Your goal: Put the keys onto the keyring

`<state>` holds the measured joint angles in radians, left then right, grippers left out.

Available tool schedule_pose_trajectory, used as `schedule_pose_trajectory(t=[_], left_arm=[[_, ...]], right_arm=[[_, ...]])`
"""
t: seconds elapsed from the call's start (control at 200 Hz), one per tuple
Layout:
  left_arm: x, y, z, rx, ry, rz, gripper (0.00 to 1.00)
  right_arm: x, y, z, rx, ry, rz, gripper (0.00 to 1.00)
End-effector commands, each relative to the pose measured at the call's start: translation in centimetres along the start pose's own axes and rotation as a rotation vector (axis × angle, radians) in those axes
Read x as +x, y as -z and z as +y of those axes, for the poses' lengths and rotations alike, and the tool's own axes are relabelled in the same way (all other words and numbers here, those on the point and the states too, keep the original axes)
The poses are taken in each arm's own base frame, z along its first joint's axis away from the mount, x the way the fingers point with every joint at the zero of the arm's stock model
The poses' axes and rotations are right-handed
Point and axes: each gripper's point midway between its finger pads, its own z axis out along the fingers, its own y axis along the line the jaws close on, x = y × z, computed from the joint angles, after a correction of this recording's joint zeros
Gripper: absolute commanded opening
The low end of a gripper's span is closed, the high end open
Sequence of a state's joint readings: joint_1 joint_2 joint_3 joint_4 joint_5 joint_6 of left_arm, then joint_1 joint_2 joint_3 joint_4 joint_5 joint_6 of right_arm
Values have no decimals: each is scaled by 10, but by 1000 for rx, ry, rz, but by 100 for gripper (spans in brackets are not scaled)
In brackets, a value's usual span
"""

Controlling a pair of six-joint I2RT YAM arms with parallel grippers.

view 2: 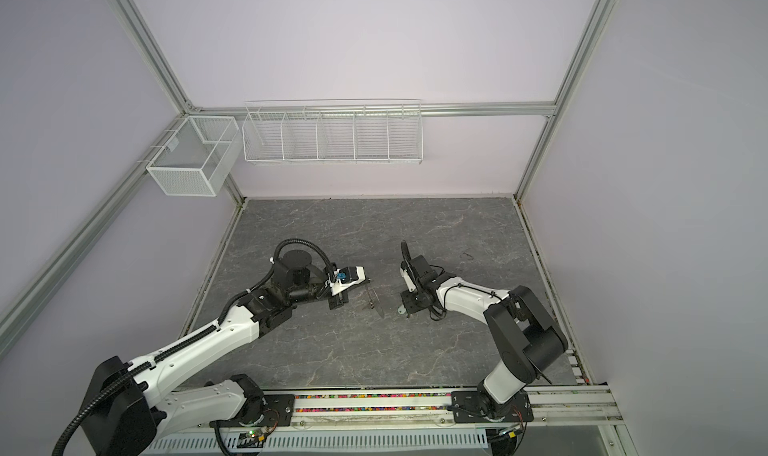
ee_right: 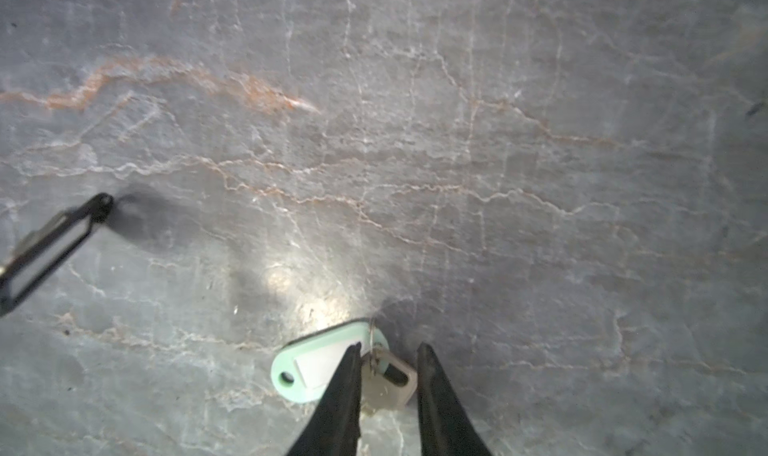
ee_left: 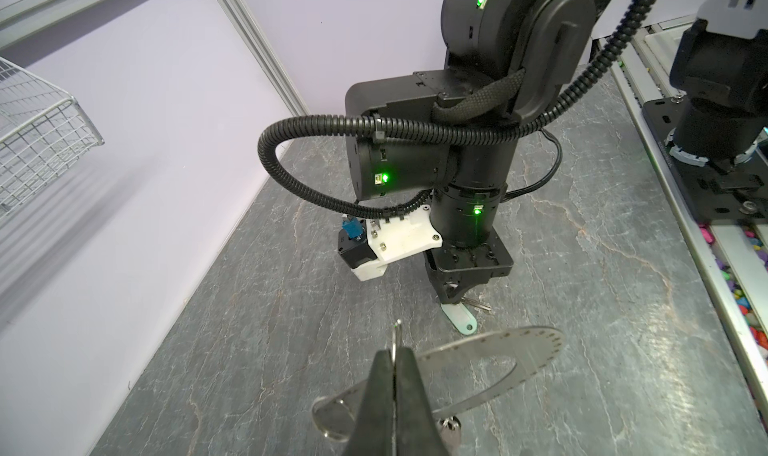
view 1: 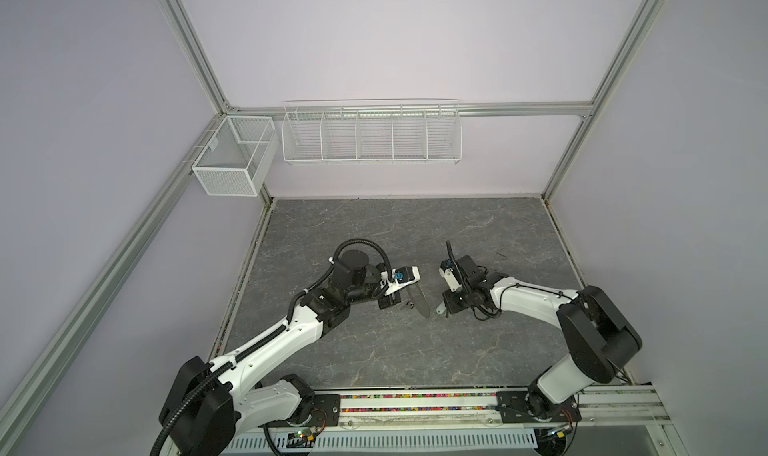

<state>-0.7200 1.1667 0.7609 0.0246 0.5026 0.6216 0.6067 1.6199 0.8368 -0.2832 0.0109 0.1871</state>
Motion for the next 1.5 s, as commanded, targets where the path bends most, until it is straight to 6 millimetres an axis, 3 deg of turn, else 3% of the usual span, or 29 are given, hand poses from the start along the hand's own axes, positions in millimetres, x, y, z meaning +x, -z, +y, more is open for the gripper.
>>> schedule_pose_trajectory(t=[0.0,0.18,0.525,0.855,0.995,1.105,1.359,1.494], left_arm=[[-13,0,6,-6,-23,-37,0],[-12,-1,6,-4,-19,-32,0],[-9,2,10,-40,-43,-17,0],[-7,6,15,-106,-75,-43,0],[-7,8,14,-118,-79,-52,0],[-3,9,12,-122,-75,-42,0],[6,20,16,-172,-83,21,0],[5,23,15,-172,-81,21,0]], right_arm=[[-6,-1,5,-4,34,-4,22],[-7,6,9,2,81,-10,7],[-11,63,32,-114,259,-92,7],[-10,127,92,-470,487,-249,7],[-1,145,104,-560,567,-299,7],[7,143,103,-566,595,-264,7],[26,115,70,-402,460,140,7],[36,110,60,-346,384,284,7]])
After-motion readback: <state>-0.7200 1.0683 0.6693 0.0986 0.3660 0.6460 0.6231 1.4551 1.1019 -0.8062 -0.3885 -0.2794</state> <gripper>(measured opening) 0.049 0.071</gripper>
